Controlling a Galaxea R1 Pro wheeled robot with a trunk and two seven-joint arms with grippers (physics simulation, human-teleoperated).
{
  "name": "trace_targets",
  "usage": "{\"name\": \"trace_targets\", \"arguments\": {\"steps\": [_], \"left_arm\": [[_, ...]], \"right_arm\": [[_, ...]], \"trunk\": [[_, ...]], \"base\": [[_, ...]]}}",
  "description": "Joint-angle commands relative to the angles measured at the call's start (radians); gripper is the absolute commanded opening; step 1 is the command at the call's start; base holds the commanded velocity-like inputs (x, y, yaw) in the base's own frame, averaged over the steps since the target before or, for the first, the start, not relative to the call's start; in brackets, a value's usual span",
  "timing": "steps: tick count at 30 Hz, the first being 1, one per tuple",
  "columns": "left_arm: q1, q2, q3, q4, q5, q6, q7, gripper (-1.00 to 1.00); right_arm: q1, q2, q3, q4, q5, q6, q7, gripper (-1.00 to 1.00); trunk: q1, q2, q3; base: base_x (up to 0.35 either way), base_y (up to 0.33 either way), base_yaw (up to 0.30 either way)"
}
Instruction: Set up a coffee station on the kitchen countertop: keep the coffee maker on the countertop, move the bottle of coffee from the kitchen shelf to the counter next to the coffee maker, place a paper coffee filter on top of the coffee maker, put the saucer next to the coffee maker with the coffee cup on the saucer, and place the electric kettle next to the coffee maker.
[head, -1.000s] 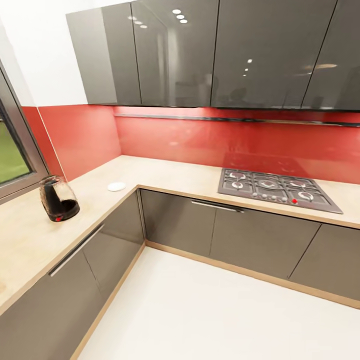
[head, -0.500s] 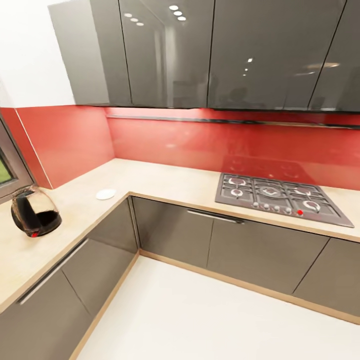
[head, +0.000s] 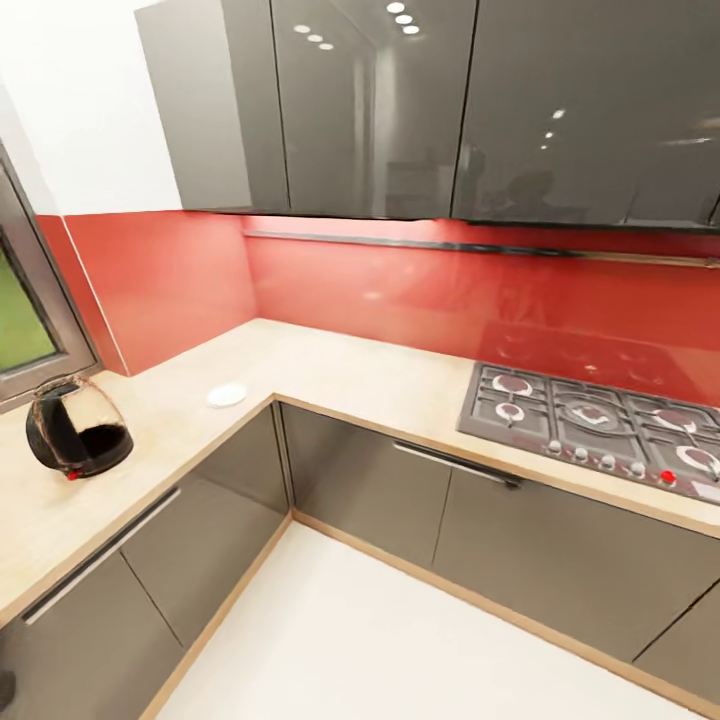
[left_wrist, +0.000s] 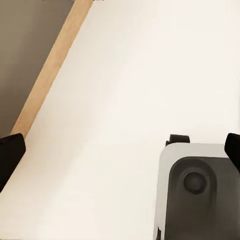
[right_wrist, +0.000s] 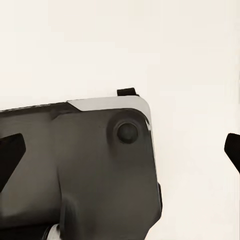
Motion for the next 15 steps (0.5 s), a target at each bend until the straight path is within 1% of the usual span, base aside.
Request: {"name": "trace_targets", "arguments": {"steps": [1,15], "left_arm": [[-0.001,0.000,-0.009,0.001,0.010,-0.003,0.004,1.00],[-0.001,0.000,-0.009,0.001,0.010,-0.004,0.004,1.00]], "right_arm": [[-0.001,0.001,-0.008,0.000,0.009,-0.003,-0.002,1.00],[-0.001,0.001,-0.008,0.000,0.009,-0.003,-0.003,1.00]], "trunk": [[0.001,-0.002,-0.002],[0.001,-0.002,-0.003]], "base": [[0.285,-0.206,0.277],[0.285,-0.206,0.278]]}}
